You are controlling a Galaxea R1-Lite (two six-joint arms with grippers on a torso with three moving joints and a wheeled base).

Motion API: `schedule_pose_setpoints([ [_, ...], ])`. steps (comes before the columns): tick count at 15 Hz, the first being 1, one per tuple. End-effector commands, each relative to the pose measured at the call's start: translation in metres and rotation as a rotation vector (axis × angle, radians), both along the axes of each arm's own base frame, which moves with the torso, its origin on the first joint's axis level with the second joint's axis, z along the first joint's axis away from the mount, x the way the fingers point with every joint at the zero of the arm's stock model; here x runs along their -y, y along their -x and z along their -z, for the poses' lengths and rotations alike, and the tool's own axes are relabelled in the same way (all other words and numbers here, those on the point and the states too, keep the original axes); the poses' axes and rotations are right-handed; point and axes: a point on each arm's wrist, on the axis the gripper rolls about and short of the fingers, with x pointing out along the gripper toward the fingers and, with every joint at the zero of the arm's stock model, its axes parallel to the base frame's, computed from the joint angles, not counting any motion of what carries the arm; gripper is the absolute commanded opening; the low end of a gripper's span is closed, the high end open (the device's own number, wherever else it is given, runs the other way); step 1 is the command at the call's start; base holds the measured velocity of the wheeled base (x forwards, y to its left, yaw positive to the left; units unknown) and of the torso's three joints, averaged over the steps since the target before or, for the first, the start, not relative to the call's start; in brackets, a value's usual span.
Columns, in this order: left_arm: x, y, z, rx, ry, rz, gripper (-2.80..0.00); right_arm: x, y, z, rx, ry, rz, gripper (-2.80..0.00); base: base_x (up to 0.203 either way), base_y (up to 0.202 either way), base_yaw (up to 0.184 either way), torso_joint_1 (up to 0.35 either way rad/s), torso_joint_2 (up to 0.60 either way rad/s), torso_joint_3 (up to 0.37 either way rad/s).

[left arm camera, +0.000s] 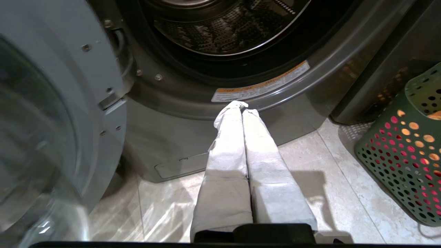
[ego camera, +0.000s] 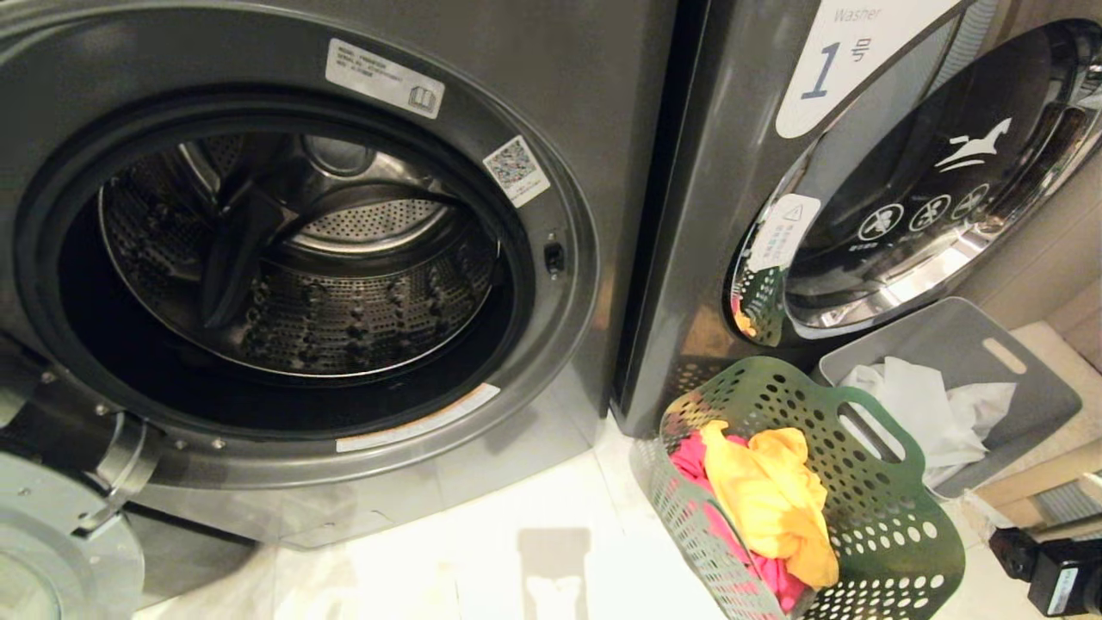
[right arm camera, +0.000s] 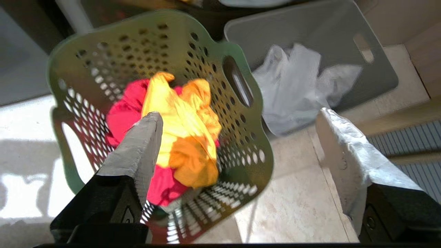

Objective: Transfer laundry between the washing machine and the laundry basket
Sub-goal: Pick a cloth and place it into the basket, then close the washing machine door with the left hand

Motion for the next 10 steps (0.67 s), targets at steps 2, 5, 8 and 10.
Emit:
schedule_pose_setpoints([
  [2, 0.0, -0.0034, 0.0111, -0.041, 0.001, 0.0, -2.8, 0.0, 0.0018, -0.0017, 0.019, -0.002, -0.006, 0.0, 0.0, -0.007, 0.143, 0.002, 0.0, 0.003],
  [5, 0.0, -0.0034, 0.0111, -0.041, 0.001, 0.0, -2.8, 0.0, 0.0017, -0.0023, 0.025, -0.003, -0.006, 0.0, 0.001, -0.01, 0.176, 0.004, 0.0, 0.006],
  [8, 0.0, -0.0034, 0.0111, -0.041, 0.001, 0.0, -2.8, 0.0, 0.002, -0.0029, 0.03, -0.003, -0.006, 0.0, 0.0, -0.006, 0.114, 0.003, 0.01, 0.001],
  [10, 0.0, -0.0034, 0.0111, -0.041, 0.001, 0.0, -2.8, 0.0, 0.0027, -0.005, 0.048, 0.016, -0.01, 0.0, 0.0, 0.0, 0.0, 0.0, 0.0, 0.0],
])
